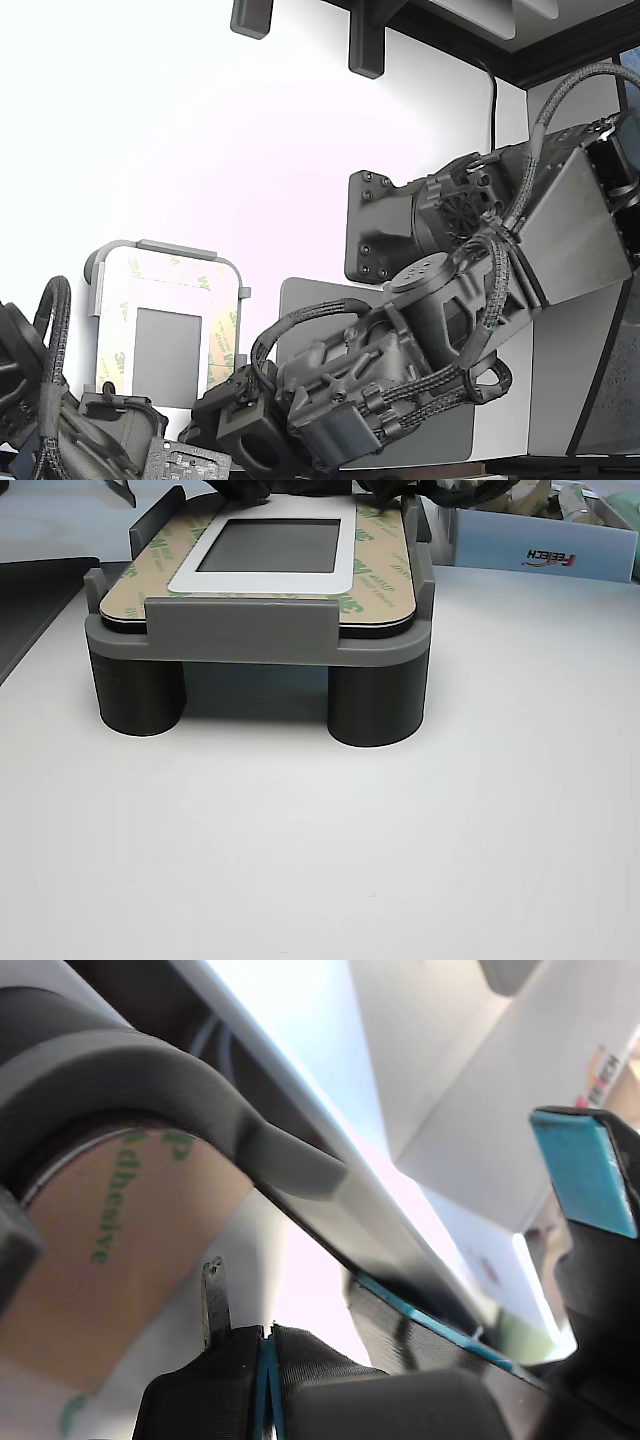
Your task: Peel off protective film from adhesive tape.
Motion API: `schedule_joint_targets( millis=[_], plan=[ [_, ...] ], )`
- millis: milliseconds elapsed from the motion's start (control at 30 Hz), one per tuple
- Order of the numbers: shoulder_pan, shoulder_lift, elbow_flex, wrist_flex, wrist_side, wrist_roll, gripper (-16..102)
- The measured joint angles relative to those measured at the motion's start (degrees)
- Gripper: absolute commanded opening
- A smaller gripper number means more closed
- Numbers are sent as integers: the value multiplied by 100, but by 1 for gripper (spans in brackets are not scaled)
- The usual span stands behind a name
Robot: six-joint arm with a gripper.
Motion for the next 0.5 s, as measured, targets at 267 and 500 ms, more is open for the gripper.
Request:
schedule_joint_targets(
  millis=[267, 500],
  plan=[
    [0, 123, 185, -97, -18, 70, -11],
    [0, 158, 193, -88, -18, 123, -11]
  ],
)
